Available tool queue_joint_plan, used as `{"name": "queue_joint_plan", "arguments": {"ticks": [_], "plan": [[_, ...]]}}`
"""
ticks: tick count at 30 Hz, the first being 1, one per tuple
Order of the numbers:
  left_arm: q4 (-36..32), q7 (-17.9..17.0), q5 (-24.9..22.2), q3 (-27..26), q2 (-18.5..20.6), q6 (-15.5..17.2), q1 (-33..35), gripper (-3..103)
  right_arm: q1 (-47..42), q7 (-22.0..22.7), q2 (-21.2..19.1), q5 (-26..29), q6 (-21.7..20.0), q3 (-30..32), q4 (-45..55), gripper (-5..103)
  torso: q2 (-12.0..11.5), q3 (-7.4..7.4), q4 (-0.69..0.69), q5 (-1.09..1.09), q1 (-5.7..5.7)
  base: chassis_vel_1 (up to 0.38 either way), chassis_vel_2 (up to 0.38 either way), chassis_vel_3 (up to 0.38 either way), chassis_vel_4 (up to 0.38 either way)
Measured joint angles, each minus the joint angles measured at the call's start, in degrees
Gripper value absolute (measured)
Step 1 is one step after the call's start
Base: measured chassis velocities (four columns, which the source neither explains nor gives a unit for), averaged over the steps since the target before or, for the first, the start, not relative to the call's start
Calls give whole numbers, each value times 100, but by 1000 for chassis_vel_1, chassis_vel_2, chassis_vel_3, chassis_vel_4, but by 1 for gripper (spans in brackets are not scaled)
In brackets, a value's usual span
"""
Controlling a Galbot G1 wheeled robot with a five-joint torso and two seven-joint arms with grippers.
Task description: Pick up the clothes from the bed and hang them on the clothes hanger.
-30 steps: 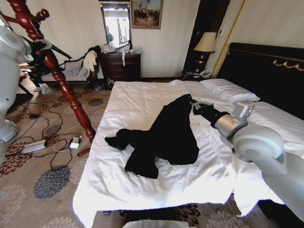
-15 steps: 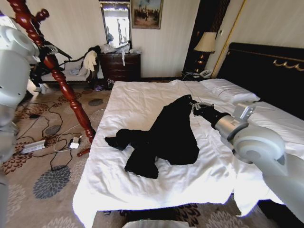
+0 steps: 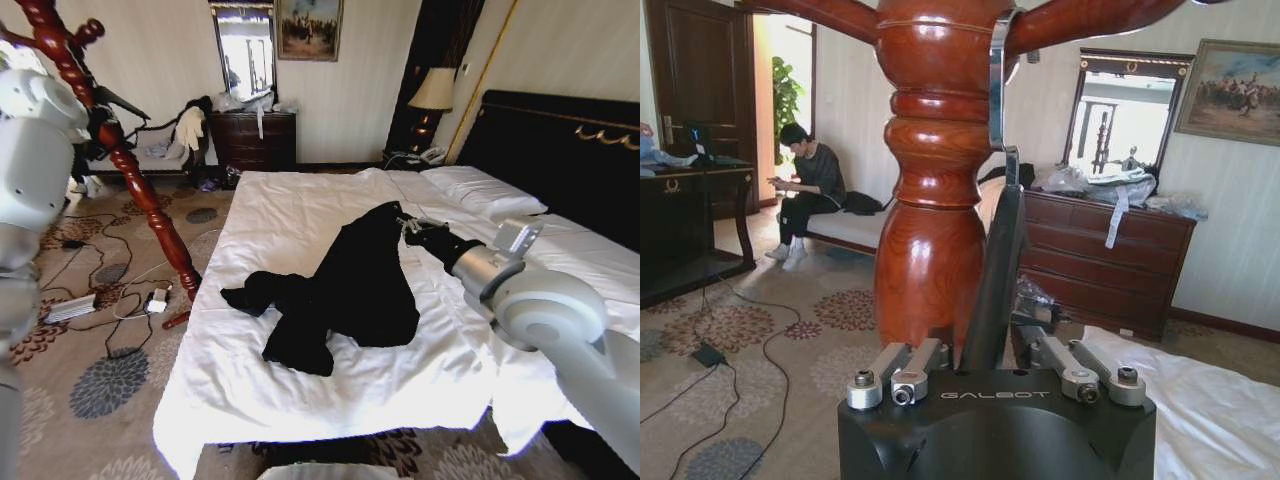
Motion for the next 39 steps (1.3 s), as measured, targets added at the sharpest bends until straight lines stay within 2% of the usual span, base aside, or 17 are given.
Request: {"name": "queue_joint_plan", "arguments": {"ticks": [1, 4, 6, 17, 24, 28, 30, 33, 39], "plan": [[0, 0, 0, 0, 0, 0, 0, 36, 0, 0, 0, 0, 0, 0, 0, 0, 0, 0, 0, 0, 0, 0, 0, 0, 0], [-39, 10, -5, -8, -7, 2, 19, 20, 30, 7, -14, 8, 0, -23, -2, 0, 0, 0, 0, -1, 0, 0, 0, 0, 0], [-47, -1, -3, -12, -6, 1, 19, 17, 42, 8, -18, 4, 0, -31, -8, 0, 0, 0, -2, 0, 0, 0, 0, 0, 0], [-366, -7, -41, 2, 208, -7, 75, 16, 72, -21, -7, -72, 0, -70, -37, 0, 0, 1, 2, -2, 1, 0, 0, 0, 0], [-906, -25, -110, -13, 473, -23, 210, 16, 83, -55, -23, -152, 0, -88, -93, 0, 0, 0, 4, -2, 0, 0, 0, 0, 0], [-1098, 55, -63, -10, 573, -124, 299, 16, 32, -104, 11, -250, 6, -106, -150, 0, 0, 0, 5, -3, 0, 0, 0, 0, 0], [-1194, 204, -17, -11, 607, -328, 342, 16, -45, -126, 52, -312, 15, -120, -166, 0, 0, 0, 4, 0, 0, 0, 0, 0, 0], [-1224, 391, 144, 55, 634, -453, 346, 16, -99, -128, 58, -317, 17, -109, -154, 0, 0, 0, 2, 0, 0, 0, 0, 0, 0], [-1807, 466, 157, -63, 863, -483, 641, 16, -127, -110, 46, -317, 19, -62, -151, 0, 0, 0, 0, 1, 0, 0, 0, 0, 0]]}}
